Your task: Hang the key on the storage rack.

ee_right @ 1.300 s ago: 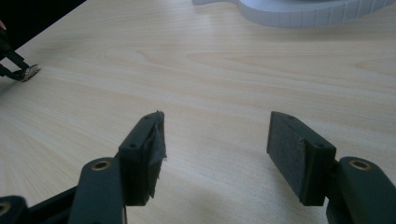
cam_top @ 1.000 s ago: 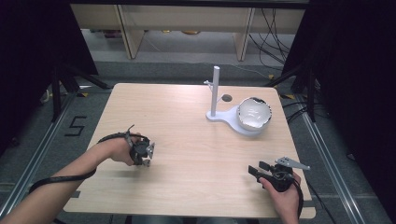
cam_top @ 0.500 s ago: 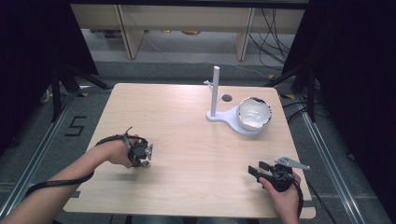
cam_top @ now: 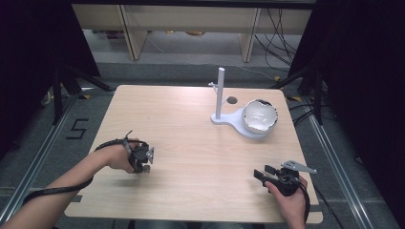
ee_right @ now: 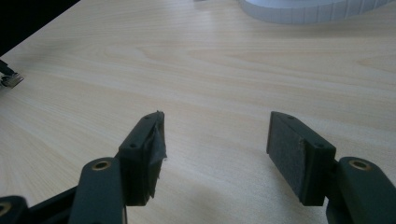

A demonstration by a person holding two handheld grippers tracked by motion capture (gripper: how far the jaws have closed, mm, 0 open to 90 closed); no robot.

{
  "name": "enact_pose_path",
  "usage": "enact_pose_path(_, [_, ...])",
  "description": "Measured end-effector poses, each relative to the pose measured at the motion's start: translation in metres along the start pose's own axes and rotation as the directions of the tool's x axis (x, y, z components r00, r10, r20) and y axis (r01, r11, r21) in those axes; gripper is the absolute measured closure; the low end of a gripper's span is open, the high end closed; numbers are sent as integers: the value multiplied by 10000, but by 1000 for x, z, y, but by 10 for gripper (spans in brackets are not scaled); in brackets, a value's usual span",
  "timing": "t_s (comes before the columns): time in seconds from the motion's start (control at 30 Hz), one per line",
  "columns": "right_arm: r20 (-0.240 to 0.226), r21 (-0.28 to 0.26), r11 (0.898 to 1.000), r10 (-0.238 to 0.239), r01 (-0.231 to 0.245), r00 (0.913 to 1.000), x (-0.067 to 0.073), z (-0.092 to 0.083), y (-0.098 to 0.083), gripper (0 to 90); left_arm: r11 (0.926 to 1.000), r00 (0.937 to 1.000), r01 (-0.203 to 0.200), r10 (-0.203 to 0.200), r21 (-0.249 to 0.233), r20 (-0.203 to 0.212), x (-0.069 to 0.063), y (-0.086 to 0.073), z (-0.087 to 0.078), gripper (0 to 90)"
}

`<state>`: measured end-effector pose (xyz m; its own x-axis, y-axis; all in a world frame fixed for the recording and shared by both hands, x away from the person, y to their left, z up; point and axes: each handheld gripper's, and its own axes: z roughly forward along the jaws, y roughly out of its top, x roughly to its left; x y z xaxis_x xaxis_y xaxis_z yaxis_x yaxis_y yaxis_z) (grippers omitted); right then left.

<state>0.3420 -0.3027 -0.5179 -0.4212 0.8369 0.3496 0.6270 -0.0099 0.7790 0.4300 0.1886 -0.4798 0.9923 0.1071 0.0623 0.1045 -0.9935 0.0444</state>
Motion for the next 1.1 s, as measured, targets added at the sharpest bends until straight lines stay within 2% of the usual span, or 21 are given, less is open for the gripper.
enact_pose_path(0.17, [30,-24,10000,-25,25,10000,0,0,0,381,9997,9999,-93,94,-241,67,-4,1,-2,626])
enact_pose_path(0.23, [30,-1,10000,-39,39,10000,0,0,0,381,9977,9989,-398,383,-556,-279,-5,5,-8,590])
enact_pose_path(0.27, [30,-1,10000,-39,39,10000,0,0,0,381,9977,9989,-398,383,-556,-279,-5,5,-8,588])
enact_pose_path(0.33, [-26,-36,10000,-6,6,10000,0,0,0,381,9937,9960,-765,724,-822,-519,-6,8,-13,586])
enact_pose_path(0.37, [-111,-67,10000,51,-51,9999,0,0,0,381,9871,9904,-1270,1207,-979,-679,-7,10,-15,579])
enact_pose_path(0.4, [-93,-66,10000,44,-45,9999,0,0,0,381,9828,9871,-1514,1446,-1054,-693,-8,11,-16,567])
enact_pose_path(0.57, [-144,-89,9999,57,-58,9999,0,0,0,381,9683,9698,-2365,2302,-803,-803,-9,12,-15,537])
enact_pose_path(0.6, [-152,-85,9999,61,-63,9999,0,0,0,381,9596,9599,-2746,2698,-615,-755,-8,13,-15,535])
enact_pose_path(0.63, [-175,-120,9999,90,-92,9998,-1,0,0,381,9588,9607,-2732,2678,-777,-730,-9,13,-14,542])
enact_pose_path(0.67, [-175,-120,9999,90,-92,9998,-1,0,0,381,9519,9538,-2969,2918,-755,-709,-9,15,-13,542])
enact_pose_path(0.7, [-181,-154,9998,121,-123,9998,-1,0,0,381,9429,9432,-3283,3241,-563,-726,-8,16,-14,549])
enact_pose_path(0.73, [-132,-7,9996,-283,283,9995,-4,-1,1,381,9514,9566,-2896,2839,-1046,-665,-11,17,-11,555])
enact_pose_path(0.77, [-133,9,9996,-274,274,9995,-4,-1,1,381,9390,9400,-3380,3336,-634,-707,-8,19,-14,562])
enact_pose_path(0.8, [-134,10,9996,-276,276,9995,-4,-1,1,381,9464,9525,-3034,2978,-1105,-641,-11,19,-11,570])
enact_pose_path(0.83, [-136,8,9996,-278,278,9995,-4,-1,1,381,9335,9351,-3521,3477,-681,-683,-8,22,-13,577])
enact_pose_path(0.9, [-137,11,9996,-282,282,9995,-4,-1,1,381,9377,9420,-3343,3293,-948,-644,-11,23,-11,588])
enact_pose_path(0.93, [-138,6,9996,-279,279,9995,-4,-1,1,381,9246,9253,-3772,3739,-526,-636,-8,25,-13,590])
enact_pose_path(0.97, [-132,-5,9997,-241,240,9996,-4,-1,1,381,9250,9262,-3751,3714,-606,-645,-9,26,-12,594])
enact_pose_path(1.0, [18,29,9996,-276,276,9996,-4,-1,1,380,9302,9336,-3575,3539,-826,-560,-10,27,-10,599])
enact_pose_path(1.07, [-41,33,9994,-339,339,9994,-5,0,1,380,9237,9264,-3760,3730,-735,-515,-10,28,-9,614])
enact_pose_path(1.1, [-49,62,9995,-325,325,9995,-5,0,1,380,9078,9081,-4177,4158,-375,-500,-8,30,-11,622])
